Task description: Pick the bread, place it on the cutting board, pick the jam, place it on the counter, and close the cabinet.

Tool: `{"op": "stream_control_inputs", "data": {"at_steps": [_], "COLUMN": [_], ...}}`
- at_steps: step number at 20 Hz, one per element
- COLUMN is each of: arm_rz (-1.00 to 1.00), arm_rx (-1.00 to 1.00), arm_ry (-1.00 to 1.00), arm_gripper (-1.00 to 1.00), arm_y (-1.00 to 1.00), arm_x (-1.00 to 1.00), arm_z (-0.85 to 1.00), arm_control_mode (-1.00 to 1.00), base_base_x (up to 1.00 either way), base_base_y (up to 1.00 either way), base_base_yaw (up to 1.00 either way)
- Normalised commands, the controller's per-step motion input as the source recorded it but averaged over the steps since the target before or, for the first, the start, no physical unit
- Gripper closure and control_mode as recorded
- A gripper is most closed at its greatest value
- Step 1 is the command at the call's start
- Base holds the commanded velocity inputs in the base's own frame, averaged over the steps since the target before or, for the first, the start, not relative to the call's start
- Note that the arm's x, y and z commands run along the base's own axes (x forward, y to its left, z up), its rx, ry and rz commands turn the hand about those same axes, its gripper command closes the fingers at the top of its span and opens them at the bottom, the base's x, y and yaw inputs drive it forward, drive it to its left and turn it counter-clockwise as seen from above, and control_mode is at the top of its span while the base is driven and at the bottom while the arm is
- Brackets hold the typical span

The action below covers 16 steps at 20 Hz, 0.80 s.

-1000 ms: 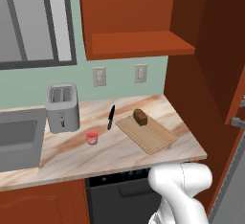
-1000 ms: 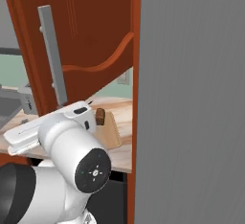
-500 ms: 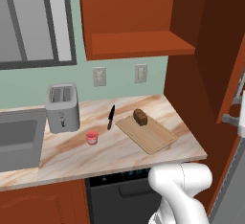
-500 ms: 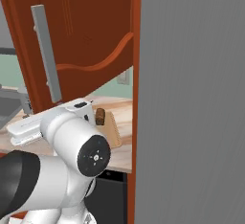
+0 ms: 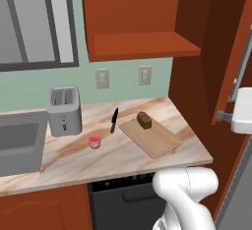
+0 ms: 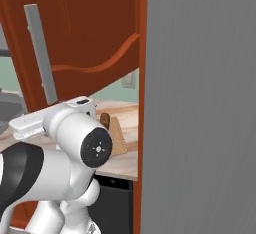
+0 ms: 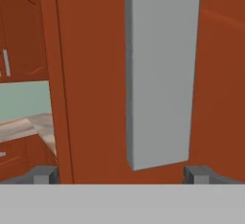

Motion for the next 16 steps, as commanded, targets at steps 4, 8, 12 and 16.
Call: {"op": "stream_control_inputs", "data": {"at_steps": [4, 8, 12, 16], "arm_rz": [0.0, 0.0, 0.0, 0.01], "arm_rx": [0.04, 0.05, 0.06, 0.05], "arm_ry": [0.0, 0.0, 0.0, 0.0], "arm_gripper": [-1.0, -1.0, -1.0, -1.0], "arm_y": [0.06, 0.04, 0.01, 0.01], "arm_x": [0.46, 0.56, 0.59, 0.51], "arm_z": [-0.01, 0.0, 0.0, 0.0], "arm_control_mode": [-1.0, -1.0, -1.0, -1.0], "base_base_x": [0.0, 0.0, 0.0, 0.0], "base_base_y": [0.0, 0.0, 0.0, 0.0], "base_base_yaw": [0.0, 0.0, 0.0, 0.0]}}
